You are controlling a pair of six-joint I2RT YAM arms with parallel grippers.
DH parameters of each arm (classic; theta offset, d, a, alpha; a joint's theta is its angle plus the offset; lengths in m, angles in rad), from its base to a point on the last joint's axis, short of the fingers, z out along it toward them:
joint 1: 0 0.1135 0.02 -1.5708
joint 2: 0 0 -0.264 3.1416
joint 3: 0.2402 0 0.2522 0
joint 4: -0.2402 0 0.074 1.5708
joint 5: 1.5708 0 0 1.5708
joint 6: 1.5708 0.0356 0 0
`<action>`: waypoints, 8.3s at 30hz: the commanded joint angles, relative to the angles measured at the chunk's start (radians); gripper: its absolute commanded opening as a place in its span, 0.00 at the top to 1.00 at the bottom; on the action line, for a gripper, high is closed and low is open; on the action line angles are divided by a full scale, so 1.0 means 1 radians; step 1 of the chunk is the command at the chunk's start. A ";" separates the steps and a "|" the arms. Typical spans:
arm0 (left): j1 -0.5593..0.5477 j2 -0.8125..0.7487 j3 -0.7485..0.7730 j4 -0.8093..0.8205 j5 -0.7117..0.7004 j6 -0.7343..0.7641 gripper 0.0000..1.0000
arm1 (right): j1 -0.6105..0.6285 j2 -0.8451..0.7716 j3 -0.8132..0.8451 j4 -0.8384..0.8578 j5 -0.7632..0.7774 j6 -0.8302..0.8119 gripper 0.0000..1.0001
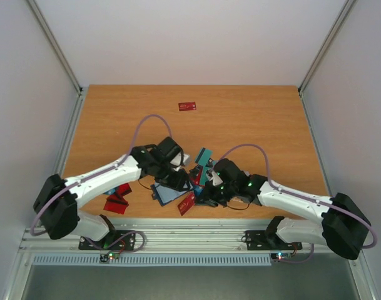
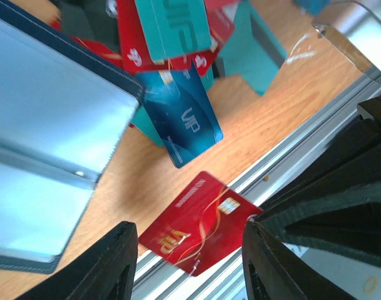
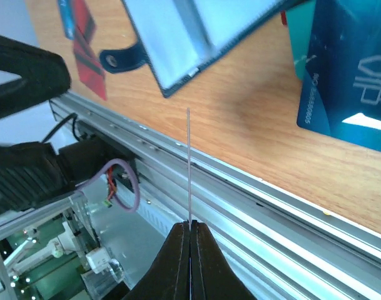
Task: Put the credit cards into the card holder
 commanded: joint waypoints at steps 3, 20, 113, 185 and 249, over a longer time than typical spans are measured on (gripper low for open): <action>0.119 -0.101 0.065 -0.106 0.067 0.098 0.52 | -0.121 -0.081 0.118 -0.251 -0.090 -0.211 0.99; 0.299 -0.132 0.260 -0.191 0.514 0.245 0.51 | -0.519 -0.071 0.460 -0.600 -0.642 -0.723 0.99; 0.313 -0.302 -0.545 0.498 0.074 -0.599 1.00 | -0.346 0.799 0.588 -0.224 -0.432 -0.603 0.65; 0.313 -0.253 -0.580 0.558 0.033 -0.364 1.00 | -0.313 0.738 0.430 -0.174 -0.434 -0.539 0.69; 0.238 -0.243 -0.711 0.749 -0.051 -0.506 1.00 | -0.231 0.771 0.348 -0.033 -0.452 -0.311 0.72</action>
